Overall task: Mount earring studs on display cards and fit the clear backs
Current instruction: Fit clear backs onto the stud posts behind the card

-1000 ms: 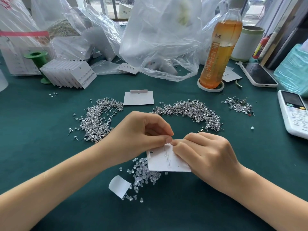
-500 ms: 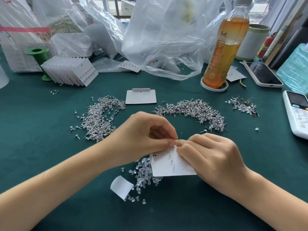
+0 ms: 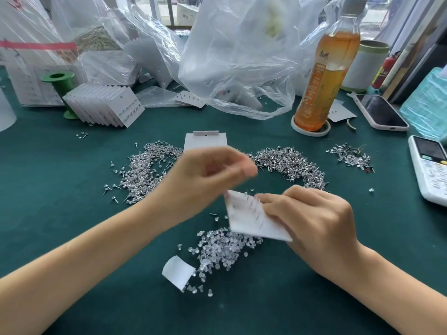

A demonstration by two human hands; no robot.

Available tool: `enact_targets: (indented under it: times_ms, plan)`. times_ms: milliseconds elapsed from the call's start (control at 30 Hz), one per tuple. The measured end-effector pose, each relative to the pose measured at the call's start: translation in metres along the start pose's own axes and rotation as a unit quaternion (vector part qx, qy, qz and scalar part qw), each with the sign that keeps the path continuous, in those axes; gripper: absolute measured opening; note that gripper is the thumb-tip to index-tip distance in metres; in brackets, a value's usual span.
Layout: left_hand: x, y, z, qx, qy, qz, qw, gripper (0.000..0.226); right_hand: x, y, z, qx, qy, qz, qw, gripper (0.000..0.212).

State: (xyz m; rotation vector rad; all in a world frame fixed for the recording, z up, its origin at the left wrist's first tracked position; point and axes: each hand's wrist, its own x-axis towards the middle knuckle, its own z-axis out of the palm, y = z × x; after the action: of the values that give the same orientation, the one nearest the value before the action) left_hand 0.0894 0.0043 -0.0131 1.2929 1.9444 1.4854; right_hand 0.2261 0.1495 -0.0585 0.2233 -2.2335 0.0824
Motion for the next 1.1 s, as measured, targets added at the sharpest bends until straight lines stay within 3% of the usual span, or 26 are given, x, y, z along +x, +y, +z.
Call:
enact_targets:
  times_ms: [67,133,200,267,400,533,600,667,833,933,967,1067,1100]
  plan:
    - [0.004,0.001,-0.005,-0.020,0.061,0.002,0.998,0.029,0.000,0.002,0.000,0.061,0.012,0.081,0.995,0.019]
    - [0.004,0.000,-0.006,-0.028,0.039,-0.004,0.999,0.029,0.001,0.001,-0.002,0.110,0.026,0.188,0.976,0.021]
    - [0.003,-0.003,-0.001,-0.039,0.005,-0.012,0.999,0.026,0.005,-0.003,-0.005,0.198,0.028,0.328,0.923,0.015]
    - [0.002,-0.006,0.003,-0.057,0.010,-0.009,0.998,0.024,0.010,-0.006,-0.006,0.275,0.016,0.397,0.876,0.020]
    - [0.004,-0.010,0.001,-0.063,0.056,-0.031,0.996,0.020,0.020,-0.011,-0.012,0.427,-0.009,0.462,0.777,0.022]
    - [0.002,-0.014,0.001,0.050,0.047,-0.039,0.997,0.028,0.017,-0.004,-0.014,0.471,-0.012,0.540,0.697,0.010]
    - [-0.001,-0.014,0.005,0.188,0.030,0.026,0.981,0.062,0.016,-0.002,-0.012,0.468,-0.018,0.569,0.676,0.007]
    - [-0.004,-0.015,0.009,0.264,0.011,0.096,0.960,0.081,0.017,-0.001,-0.011,0.474,-0.024,0.578,0.664,0.007]
    - [-0.003,-0.018,0.009,0.289,0.028,0.123,0.949,0.075,0.019,-0.001,-0.010,0.510,-0.046,0.580,0.633,0.009]
    - [-0.001,-0.021,0.007,0.283,0.026,0.100,0.953,0.073,0.025,0.004,-0.011,0.511,-0.062,0.564,0.645,0.017]
    - [-0.001,-0.022,0.005,0.286,0.029,0.090,0.954,0.072,0.025,0.010,-0.013,0.477,-0.055,0.553,0.681,0.017]
    - [0.002,-0.028,0.000,0.296,0.042,0.056,0.953,0.070,0.020,0.038,-0.019,0.191,-0.062,0.463,0.863,0.004]
    - [0.002,-0.030,-0.001,0.300,0.047,0.049,0.951,0.071,0.017,0.046,-0.021,0.099,-0.084,0.432,0.892,0.004]
